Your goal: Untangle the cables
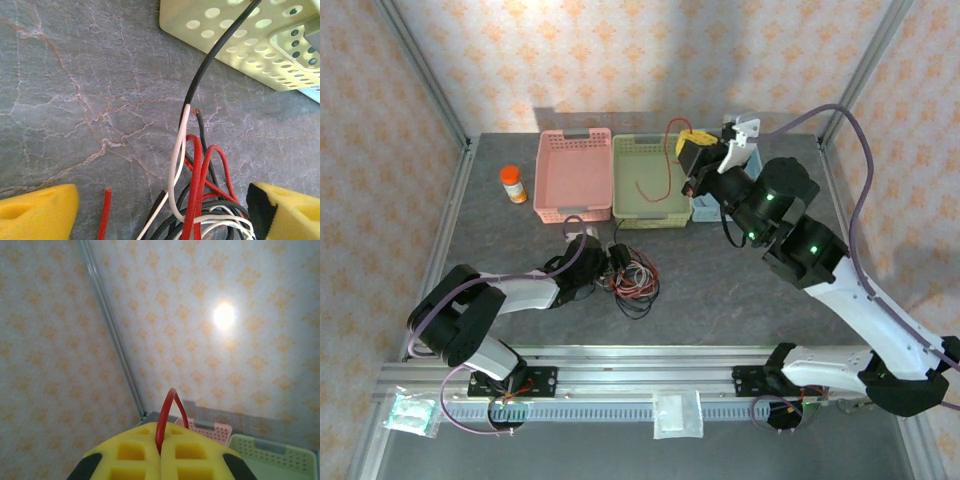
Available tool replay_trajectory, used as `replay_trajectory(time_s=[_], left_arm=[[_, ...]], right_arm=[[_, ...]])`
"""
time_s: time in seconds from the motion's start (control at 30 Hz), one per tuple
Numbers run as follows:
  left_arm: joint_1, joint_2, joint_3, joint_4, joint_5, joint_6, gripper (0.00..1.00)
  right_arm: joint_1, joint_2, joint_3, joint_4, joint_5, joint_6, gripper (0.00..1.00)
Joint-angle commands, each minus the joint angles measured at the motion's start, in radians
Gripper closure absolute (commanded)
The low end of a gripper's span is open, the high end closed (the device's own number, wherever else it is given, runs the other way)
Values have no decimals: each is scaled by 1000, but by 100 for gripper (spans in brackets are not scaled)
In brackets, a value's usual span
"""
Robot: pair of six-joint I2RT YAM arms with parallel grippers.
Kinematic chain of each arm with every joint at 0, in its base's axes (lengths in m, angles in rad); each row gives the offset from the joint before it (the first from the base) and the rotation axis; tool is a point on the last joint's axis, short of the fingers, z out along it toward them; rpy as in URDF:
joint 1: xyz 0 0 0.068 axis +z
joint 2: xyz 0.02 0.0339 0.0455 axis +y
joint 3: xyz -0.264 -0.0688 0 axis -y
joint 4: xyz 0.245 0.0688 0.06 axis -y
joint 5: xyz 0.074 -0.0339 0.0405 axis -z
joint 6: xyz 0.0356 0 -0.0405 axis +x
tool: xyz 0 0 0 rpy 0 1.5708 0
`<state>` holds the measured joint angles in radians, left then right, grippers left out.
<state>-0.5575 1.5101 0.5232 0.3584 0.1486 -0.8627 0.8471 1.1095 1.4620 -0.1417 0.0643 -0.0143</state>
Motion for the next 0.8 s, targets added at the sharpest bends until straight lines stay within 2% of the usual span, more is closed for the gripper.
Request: replay_trajectory(time_s=[0.0,0.13,0.27,0.43,0.6,0.77], left_arm=[[-4,3,-9,-49,-47,9,11],[-4,-44,11,-90,-52,6,11],[-4,-122,137,-294,-104,34,8],[-4,-198,290,-498,-164,144,6],[-4,-246,398,-608,-187,230,5],[-4,-280,434,-509,-157,256,5]], right_arm=[[-3,-25,38,3,83,-61,100],[-4,-10,58,-38,189,-84,100],[-4,-1,59,-63,259,-77,100],[-9,-12,7,-18,331,-81,100],[-119,38,54,-94,277,-16,100],[-225,94,67,-115,216,16,100]])
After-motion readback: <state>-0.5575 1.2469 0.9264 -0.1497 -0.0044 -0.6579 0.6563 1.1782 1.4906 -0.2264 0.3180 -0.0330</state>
